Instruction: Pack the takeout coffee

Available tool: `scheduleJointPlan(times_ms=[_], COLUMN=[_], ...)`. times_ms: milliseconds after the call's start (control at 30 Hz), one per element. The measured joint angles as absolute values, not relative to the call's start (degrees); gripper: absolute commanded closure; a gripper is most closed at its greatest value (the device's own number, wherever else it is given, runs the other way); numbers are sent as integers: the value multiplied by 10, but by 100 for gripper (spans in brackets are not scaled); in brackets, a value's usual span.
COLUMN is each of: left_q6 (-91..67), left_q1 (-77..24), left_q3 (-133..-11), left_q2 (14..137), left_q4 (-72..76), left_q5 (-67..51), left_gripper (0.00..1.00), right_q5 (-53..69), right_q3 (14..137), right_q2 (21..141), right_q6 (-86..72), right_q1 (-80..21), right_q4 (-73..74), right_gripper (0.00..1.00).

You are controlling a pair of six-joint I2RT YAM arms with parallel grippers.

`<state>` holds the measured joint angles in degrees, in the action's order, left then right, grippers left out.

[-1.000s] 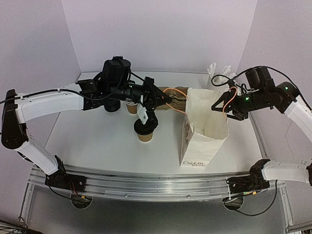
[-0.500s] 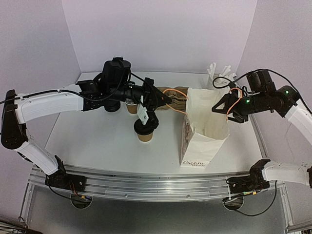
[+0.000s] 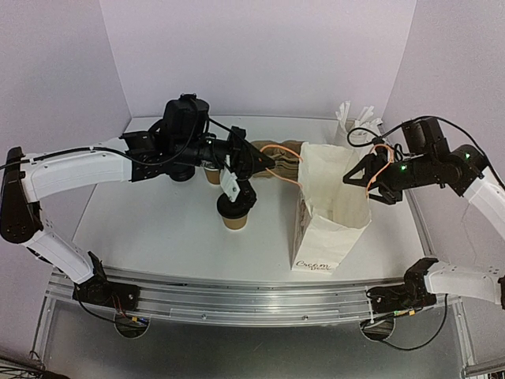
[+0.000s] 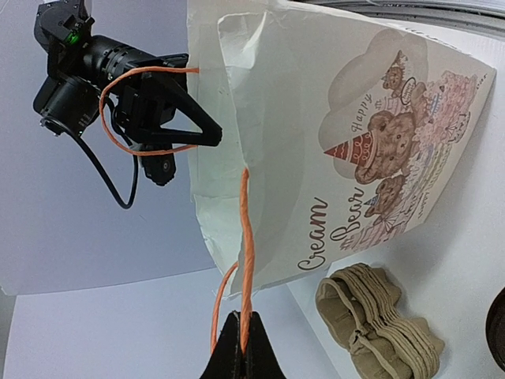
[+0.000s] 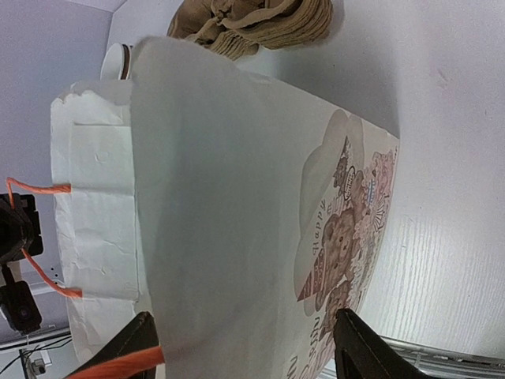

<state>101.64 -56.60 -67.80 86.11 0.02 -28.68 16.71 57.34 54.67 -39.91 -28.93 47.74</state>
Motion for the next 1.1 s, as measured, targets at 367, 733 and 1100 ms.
scheduleJointPlan(times_ms=[367,733,1100], left_q6=[1009,993,985], left_q1=[-566,-566,-566], left_q3=[-670,-665,-651], left_q2=[860,845,835], left_q4=[0,1,10], left_q5=[-284,-280,-278], left_gripper=[100,100,100], right_q5=[149,97,-75], right_q3=[559,557,650], right_q2=[542,477,470], right_q6=[-444,-471,-481], right_q1=[-272,-260,-259], right_q4=[464,476,580], right_gripper=[27,29,33])
